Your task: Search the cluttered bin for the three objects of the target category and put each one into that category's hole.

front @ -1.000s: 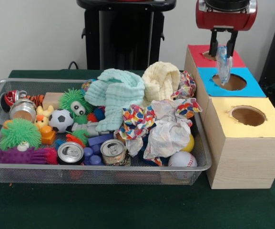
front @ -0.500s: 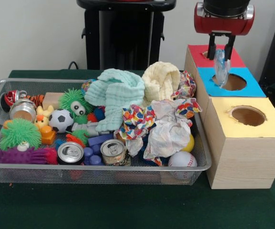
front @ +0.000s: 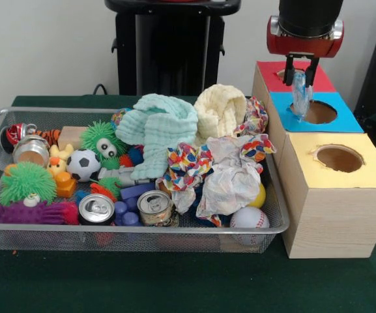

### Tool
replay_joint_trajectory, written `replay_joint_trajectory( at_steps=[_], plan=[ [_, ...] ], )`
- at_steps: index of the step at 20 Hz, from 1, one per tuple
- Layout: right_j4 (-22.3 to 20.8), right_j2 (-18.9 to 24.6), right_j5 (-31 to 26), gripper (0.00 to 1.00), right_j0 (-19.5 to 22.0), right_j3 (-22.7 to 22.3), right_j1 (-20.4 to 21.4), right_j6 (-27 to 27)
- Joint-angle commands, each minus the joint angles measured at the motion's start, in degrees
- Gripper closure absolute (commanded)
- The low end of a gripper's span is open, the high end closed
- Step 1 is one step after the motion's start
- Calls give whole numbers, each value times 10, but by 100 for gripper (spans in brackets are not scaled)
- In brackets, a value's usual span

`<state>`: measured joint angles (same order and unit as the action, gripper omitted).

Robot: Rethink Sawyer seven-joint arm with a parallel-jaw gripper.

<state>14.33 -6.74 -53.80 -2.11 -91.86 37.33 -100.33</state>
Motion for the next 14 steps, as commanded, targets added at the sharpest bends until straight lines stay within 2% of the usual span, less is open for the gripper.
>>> replay_joint_trajectory(
  at_steps=[1,14],
  plan=[
    [26,9,22,100,3,-58,-23,-150],
    [49,14,29,100,0,-41,-37,-165]
  ],
)
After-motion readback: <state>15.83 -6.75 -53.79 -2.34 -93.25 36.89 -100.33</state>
